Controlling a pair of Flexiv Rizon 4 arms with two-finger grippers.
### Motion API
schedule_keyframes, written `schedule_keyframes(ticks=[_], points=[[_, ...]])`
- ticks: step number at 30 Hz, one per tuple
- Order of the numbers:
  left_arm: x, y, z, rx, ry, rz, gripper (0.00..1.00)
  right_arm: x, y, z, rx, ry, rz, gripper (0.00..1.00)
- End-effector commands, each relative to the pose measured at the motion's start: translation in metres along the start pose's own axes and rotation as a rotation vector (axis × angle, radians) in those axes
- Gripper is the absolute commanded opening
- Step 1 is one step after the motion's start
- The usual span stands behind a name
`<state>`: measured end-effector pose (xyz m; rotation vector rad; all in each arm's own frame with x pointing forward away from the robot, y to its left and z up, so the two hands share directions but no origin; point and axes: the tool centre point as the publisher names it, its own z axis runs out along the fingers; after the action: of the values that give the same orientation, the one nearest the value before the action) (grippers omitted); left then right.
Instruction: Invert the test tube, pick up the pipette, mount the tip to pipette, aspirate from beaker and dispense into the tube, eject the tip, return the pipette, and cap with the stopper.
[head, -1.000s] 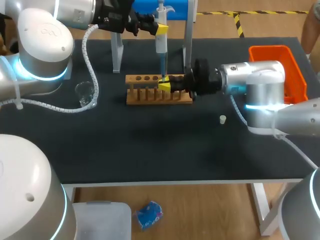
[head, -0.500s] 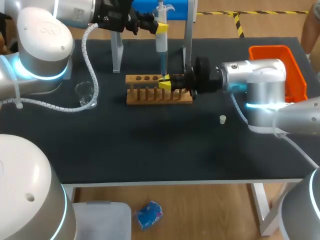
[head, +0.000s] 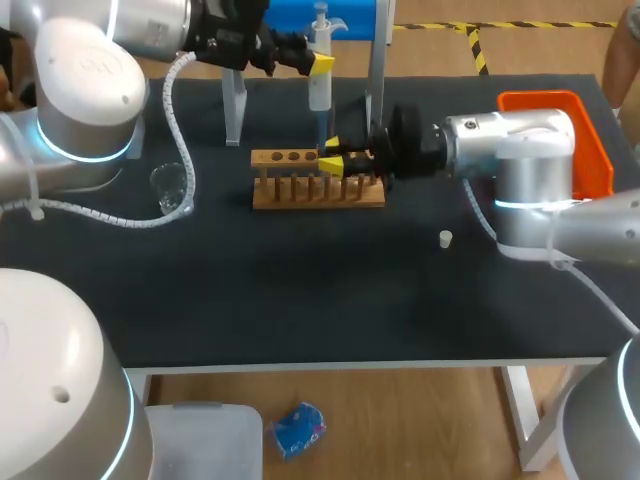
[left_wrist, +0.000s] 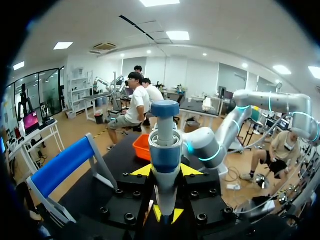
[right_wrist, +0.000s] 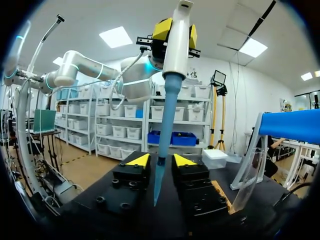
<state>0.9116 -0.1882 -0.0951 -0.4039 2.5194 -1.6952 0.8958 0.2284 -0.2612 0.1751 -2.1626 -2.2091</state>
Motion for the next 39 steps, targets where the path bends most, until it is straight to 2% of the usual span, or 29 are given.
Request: schedule_keyframes(ticks=[1,6,18,26,39], points=[[0.000,0.001,0.001,0.007,0.001,0.002,0.00,0.005,0.005,-0.003,0.010,-0.013,0.000,1.00],[0.000,0.001,0.001,0.007,0.001,0.002,0.00,0.006,0.003,-0.007,0.023,-0.016,0.000,1.00],[0.000,0.001,0.001,0.007,0.001,0.002,0.00,0.023,-0.018,-0.039,0.166,-0.022,-0.057,1.00],[0.000,0.001,0.001,0.007,0.001,0.002,0.00,0.035,-0.028,-0.060,0.182,-0.044,-0.027,1.00],[0.000,0.001,0.001,0.007,0.001,0.002,0.00,0.036,-0.029,-0.061,0.178,-0.038,-0.017,1.00]])
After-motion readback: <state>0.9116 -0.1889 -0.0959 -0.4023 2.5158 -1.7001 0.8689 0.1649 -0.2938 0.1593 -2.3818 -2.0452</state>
